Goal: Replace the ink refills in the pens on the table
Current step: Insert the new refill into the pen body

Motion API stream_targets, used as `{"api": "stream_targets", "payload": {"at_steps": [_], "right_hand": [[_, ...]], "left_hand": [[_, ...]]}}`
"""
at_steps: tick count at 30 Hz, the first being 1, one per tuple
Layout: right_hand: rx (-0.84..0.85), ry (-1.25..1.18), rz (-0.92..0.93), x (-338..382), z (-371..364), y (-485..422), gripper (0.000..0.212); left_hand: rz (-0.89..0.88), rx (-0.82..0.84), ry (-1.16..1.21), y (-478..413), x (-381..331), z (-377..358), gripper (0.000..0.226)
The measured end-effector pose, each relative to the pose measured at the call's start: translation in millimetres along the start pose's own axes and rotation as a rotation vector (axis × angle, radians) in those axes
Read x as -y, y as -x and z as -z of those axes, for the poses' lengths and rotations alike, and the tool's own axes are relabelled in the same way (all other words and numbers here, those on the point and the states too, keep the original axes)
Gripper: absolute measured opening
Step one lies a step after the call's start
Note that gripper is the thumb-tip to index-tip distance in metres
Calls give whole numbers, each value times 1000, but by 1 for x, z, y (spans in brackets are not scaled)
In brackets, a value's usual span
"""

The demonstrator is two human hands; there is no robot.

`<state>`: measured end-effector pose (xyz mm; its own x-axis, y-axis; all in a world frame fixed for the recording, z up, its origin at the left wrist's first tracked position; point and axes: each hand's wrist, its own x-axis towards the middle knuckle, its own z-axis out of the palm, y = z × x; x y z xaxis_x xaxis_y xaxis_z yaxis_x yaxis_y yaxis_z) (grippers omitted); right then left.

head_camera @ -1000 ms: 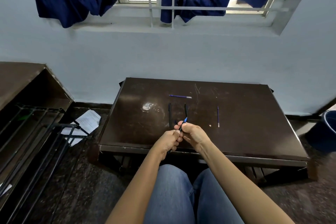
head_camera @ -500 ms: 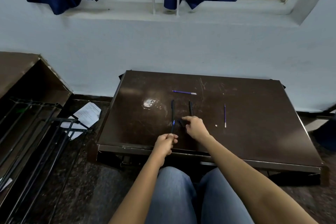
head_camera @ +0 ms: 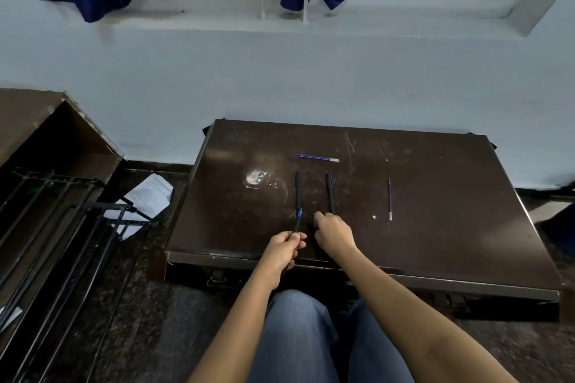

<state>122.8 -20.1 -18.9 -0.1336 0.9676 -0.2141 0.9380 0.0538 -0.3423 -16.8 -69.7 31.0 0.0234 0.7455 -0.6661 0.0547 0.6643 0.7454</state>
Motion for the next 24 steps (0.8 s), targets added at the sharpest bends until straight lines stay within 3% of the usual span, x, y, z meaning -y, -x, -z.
{"api": "stream_targets", "payload": {"at_steps": [3,6,10,15,24], "right_hand": [[-73,-563,-170,-7,7,3,31],[54,-1232,-281,-9,26,8,32],[46,-1715,-276,-8,53,22,23],[22,-1945,-234,-6,74,35,39],[-91,-2040,-224,9,98,52,32]], "left_hand": [[-44,26,-43,6,-3,1,22],[-90,58,-82,14,-7,4,23],[-160,103,-104,25,-11,5,23],[-238,153,-131,40,-18,1,23],[-354,229,-223,61,-27,-4,24]]}}
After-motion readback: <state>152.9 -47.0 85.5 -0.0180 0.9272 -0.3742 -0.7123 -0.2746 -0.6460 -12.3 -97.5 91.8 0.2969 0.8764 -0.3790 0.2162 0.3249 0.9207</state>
